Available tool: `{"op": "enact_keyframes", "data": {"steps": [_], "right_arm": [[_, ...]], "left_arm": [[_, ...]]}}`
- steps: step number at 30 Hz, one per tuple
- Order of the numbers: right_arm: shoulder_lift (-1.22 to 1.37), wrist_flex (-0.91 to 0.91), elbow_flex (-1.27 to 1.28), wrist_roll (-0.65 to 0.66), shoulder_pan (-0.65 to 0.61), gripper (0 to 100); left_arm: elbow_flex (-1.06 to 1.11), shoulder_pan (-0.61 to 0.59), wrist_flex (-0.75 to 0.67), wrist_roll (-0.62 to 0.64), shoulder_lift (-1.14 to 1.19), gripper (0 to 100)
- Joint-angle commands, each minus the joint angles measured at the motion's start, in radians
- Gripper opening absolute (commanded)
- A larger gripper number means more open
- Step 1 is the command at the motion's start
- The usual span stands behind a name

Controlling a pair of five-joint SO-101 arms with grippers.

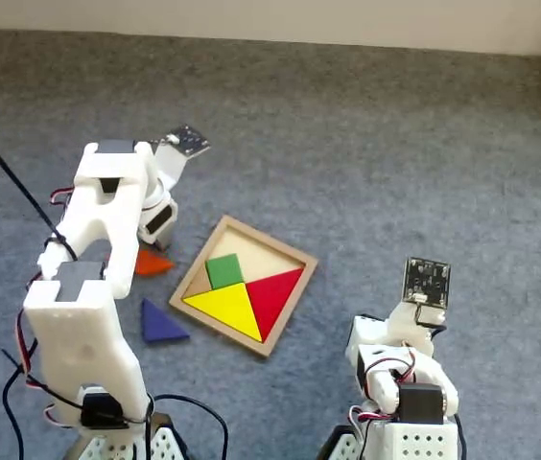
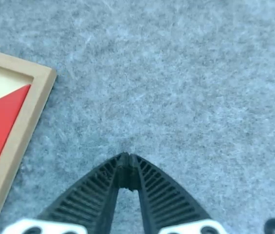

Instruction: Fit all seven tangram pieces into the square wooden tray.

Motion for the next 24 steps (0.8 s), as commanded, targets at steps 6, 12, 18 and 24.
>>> {"op": "enact_keyframes", "data": {"steps": [6,12,18,24], "right_arm": [[-0.012,-0.001,0.116,0.009,0.01,0.5],[-0.012,-0.001,0.116,0.009,0.01,0.5],[-0.012,-0.001,0.116,0.009,0.01,0.5],[-0.012,-0.001,0.116,0.009,0.01,0.5]], "left_arm": [[-0.015,0.018,-0.009,-0.011,-0.041,11],[-0.013,0.036,0.068,-0.011,-0.14,11],[-0.013,0.062,0.098,-0.009,-0.176,11],[-0.024,0.067,0.089,0.077,-0.168,13]]}}
